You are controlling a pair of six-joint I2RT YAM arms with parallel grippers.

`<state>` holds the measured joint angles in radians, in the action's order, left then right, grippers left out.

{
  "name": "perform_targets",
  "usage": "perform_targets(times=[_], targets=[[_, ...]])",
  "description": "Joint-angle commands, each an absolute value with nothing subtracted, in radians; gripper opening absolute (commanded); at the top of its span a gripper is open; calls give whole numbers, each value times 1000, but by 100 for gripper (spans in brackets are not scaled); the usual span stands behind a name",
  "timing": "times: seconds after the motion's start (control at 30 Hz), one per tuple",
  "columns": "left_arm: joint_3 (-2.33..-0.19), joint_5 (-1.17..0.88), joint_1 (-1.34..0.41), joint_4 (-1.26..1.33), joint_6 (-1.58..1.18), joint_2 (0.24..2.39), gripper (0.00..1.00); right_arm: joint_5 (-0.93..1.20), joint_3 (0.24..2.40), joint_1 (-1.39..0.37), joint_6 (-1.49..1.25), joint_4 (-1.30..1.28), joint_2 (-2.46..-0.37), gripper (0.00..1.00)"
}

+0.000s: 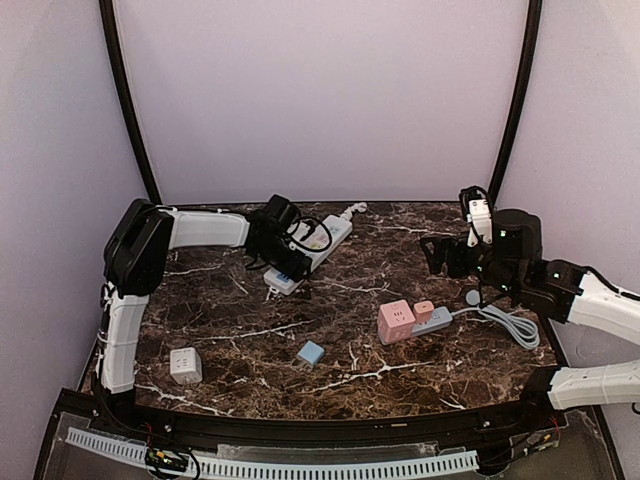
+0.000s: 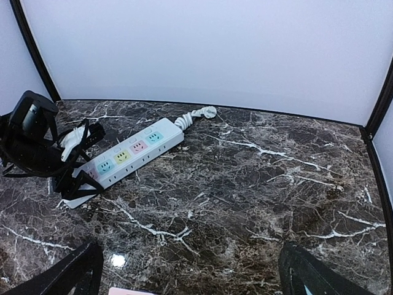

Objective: Insert the plug

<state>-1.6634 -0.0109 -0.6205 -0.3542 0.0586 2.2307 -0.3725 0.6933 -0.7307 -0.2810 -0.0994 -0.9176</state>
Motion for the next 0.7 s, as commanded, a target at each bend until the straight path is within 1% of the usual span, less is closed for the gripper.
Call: perform_targets(times=[0.0, 0.27, 0.4, 0.57, 0.63, 0.67], targets=[[-1603, -92, -627, -414, 33, 2161, 55, -357, 684, -728, -272, -65, -915, 99], [-1228, -37, -691, -309, -29, 1917, 54, -359, 690, -727, -266, -59, -940, 99], [-1075, 3, -744, -290, -64, 1801, 54, -356, 698, -728, -268, -67, -953, 99], [-934, 66, -822, -276, -110, 1656, 59, -359, 699, -728, -270, -65, -948, 99], [-887, 87, -836, -271, -135, 1616, 62, -364, 701, -728, -272, -65, -951, 99], [-858, 102, -840, -262, -148, 1601, 67, -365, 703, -728, -275, -67, -952, 99]])
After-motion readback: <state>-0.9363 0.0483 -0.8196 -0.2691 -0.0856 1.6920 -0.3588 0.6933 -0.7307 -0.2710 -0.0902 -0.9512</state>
